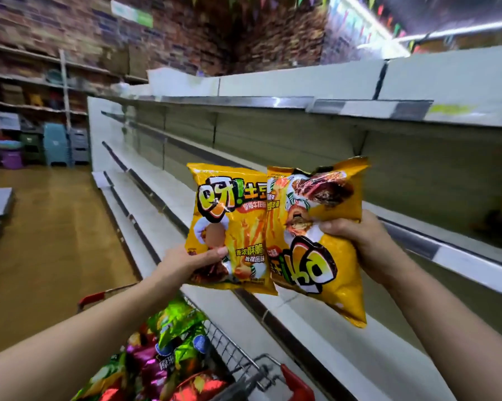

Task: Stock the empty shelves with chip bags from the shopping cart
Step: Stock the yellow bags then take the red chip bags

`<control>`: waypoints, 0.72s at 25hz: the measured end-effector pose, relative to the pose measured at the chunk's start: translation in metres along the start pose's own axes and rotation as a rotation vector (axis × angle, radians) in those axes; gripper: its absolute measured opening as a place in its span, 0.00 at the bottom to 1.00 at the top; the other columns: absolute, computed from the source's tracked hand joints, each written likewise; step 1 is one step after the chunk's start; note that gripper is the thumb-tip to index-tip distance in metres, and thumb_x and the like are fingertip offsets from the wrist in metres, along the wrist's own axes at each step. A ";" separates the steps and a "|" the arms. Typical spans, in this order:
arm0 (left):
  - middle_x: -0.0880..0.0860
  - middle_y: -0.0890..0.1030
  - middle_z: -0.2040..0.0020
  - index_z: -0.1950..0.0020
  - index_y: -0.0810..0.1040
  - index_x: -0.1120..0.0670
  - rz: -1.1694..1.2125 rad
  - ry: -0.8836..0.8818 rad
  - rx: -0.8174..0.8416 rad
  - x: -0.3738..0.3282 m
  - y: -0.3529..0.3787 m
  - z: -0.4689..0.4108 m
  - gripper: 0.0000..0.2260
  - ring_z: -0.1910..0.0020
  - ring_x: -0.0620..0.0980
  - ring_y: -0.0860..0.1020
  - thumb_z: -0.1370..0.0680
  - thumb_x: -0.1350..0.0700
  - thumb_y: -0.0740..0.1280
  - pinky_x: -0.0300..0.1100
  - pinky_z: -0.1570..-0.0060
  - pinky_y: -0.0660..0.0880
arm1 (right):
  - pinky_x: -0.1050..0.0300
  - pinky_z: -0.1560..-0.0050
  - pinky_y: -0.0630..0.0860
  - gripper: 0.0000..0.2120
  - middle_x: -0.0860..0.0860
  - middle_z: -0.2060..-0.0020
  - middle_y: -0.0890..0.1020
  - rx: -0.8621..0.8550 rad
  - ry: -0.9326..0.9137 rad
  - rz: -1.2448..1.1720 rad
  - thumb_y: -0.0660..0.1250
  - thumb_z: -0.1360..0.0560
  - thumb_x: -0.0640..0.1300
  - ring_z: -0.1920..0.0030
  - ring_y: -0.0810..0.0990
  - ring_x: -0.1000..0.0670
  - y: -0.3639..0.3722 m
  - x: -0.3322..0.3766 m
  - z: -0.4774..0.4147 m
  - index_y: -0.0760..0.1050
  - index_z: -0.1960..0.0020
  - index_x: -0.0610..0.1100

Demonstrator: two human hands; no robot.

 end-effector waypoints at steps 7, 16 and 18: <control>0.50 0.85 0.57 0.49 0.82 0.51 -0.013 0.073 0.381 -0.038 0.136 0.002 0.35 0.58 0.49 0.84 0.52 0.39 0.80 0.47 0.51 0.78 | 0.49 0.53 0.81 0.29 0.45 0.54 0.85 -0.351 -0.005 0.125 0.73 0.47 0.52 0.53 0.84 0.43 -0.086 0.058 0.120 0.79 0.48 0.45; 0.55 0.85 0.51 0.45 0.81 0.57 0.031 -0.066 0.792 -0.076 0.288 -0.046 0.20 0.55 0.51 0.84 0.34 0.51 0.74 0.42 0.53 0.80 | 0.55 0.70 0.79 0.20 0.43 0.61 0.85 -0.725 -0.001 0.170 0.73 0.48 0.44 0.64 0.85 0.43 -0.152 0.112 0.201 0.81 0.55 0.43; 0.57 0.85 0.52 0.47 0.81 0.59 0.044 -0.127 0.833 -0.080 0.321 -0.070 0.23 0.55 0.53 0.84 0.38 0.51 0.77 0.45 0.49 0.80 | 0.51 0.68 0.80 0.26 0.40 0.60 0.85 -0.809 0.017 0.176 0.74 0.49 0.46 0.63 0.84 0.40 -0.168 0.115 0.209 0.79 0.51 0.41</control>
Point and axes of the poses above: each hand's wrist, its own z-axis away from the middle knuckle, its own y-axis out of the palm, x = y × z, the point moved 1 cm from there along -z, towards the middle knuckle
